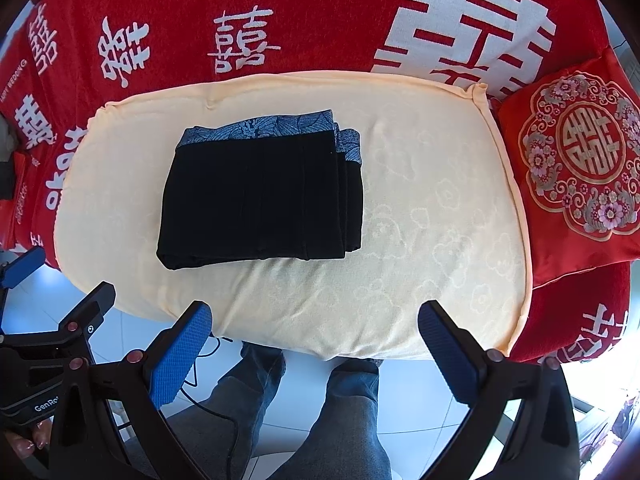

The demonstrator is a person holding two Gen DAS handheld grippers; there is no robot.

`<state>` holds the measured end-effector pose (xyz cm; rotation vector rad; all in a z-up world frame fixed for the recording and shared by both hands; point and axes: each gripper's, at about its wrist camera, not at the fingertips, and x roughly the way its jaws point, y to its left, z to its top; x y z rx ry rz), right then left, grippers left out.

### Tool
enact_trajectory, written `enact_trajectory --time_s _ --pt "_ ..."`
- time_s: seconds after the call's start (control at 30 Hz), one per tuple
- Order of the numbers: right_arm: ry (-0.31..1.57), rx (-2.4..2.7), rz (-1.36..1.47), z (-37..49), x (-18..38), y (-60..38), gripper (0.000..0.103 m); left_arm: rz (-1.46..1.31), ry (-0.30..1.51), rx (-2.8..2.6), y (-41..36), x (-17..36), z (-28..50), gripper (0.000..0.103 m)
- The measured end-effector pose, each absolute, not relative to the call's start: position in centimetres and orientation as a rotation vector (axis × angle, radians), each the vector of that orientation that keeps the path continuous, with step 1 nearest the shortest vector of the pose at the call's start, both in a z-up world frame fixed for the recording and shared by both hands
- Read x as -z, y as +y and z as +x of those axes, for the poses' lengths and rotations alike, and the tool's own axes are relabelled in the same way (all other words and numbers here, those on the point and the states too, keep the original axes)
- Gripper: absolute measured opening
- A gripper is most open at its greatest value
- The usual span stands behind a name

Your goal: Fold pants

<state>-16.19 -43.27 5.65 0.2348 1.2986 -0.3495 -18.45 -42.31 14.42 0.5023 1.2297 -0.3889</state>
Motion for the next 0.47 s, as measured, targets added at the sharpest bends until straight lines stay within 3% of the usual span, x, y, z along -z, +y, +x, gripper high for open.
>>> enact_trajectory --time_s 0.47 --pt "1.3 0.352 0.245 -16.41 -5.62 -43.4 0.103 0.503 1.206 0.429 -42.87 -14.82 -18.5 0.103"
